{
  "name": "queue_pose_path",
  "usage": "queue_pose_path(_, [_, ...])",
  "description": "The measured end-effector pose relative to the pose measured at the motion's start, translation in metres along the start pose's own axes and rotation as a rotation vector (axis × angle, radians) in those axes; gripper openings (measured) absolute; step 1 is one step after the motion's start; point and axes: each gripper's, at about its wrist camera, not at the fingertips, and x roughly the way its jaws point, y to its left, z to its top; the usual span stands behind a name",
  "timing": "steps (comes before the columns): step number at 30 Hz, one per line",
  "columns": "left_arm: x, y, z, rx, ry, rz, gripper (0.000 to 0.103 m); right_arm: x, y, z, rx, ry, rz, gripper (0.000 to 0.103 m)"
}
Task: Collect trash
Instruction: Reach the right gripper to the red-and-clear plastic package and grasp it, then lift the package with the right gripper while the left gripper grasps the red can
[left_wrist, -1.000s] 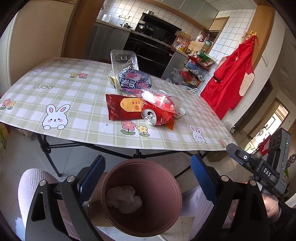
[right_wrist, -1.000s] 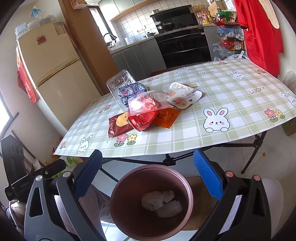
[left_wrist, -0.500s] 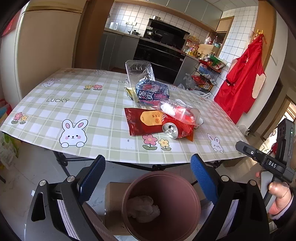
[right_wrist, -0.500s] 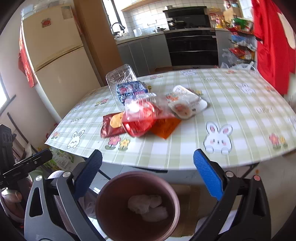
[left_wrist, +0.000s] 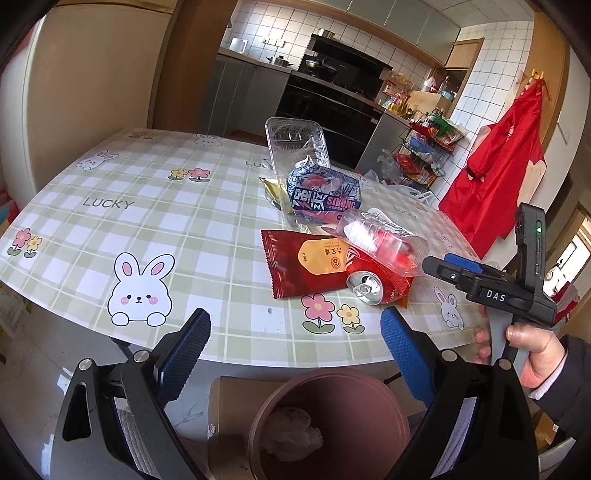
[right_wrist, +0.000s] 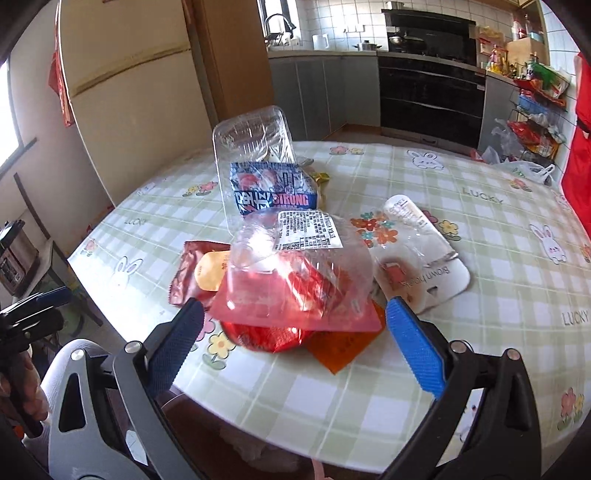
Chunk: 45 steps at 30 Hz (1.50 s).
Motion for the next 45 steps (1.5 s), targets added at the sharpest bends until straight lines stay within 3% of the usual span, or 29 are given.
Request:
queue_pose_path(9, [0.030,0.006,-0.015,-0.028,0.076,0.014,0.091,0.029,-0.007,0.015,-0.010,-0.016,0.043,0.098])
queue_pose_path(18, [0.037,0.011,-0.021,-0.049,0.087,0.016,0.091,0.022,-0.008,0.027,-0.078,-0.019,0.016,0.098])
queue_pose_path(21, [0.036,0.013,-0.022,-0.058,0.089,0.014,0.091,0.013,0.002,0.027,-0.211,0.007,-0.005,0.097])
queue_pose_path(25, [0.034,0.014,-0.021,-0.059,0.081,0.007,0.091,0.008,0.028,0.018,-0.582,0.089,-0.088,0.096])
queue_pose_path(28, [0.035,0.015,-0.023,-0.073,0.082,-0.001,0.091,0.011,0.041,0.014,-0.774,0.150,-0.120,0.080])
queue_pose_path(32, [0.035,0.013,-0.025,-0.087,0.080,-0.015,0.091,0.023,0.063,0.008,-0.980,0.181,-0.147,0.080])
queue_pose_path(36, [0.032,0.012,-0.024,-0.085,0.067,-0.020,0.091,0.037,0.080,0.001,-1.092,0.212,-0.153,0.080])
queue_pose_path(40, [0.033,0.016,-0.018,-0.090,0.060,-0.015,0.091,0.049,0.087,-0.001,-1.127,0.240,-0.154,0.079])
queue_pose_path(42, [0.034,0.019,-0.013,-0.090,0.054,-0.016,0.091,0.048,0.088,0.003,-1.113,0.247,-0.141,0.068])
queue_pose_path(44, [0.035,0.019,-0.009,-0.088,0.044,-0.012,0.091,0.040,0.090,0.008,-1.091,0.214,-0.142,0.049])
queue_pose_path(45, [0.034,0.020,-0.007,-0.090,0.039,-0.013,0.091,0.033,0.091,0.012,-1.072,0.195,-0.135,0.048])
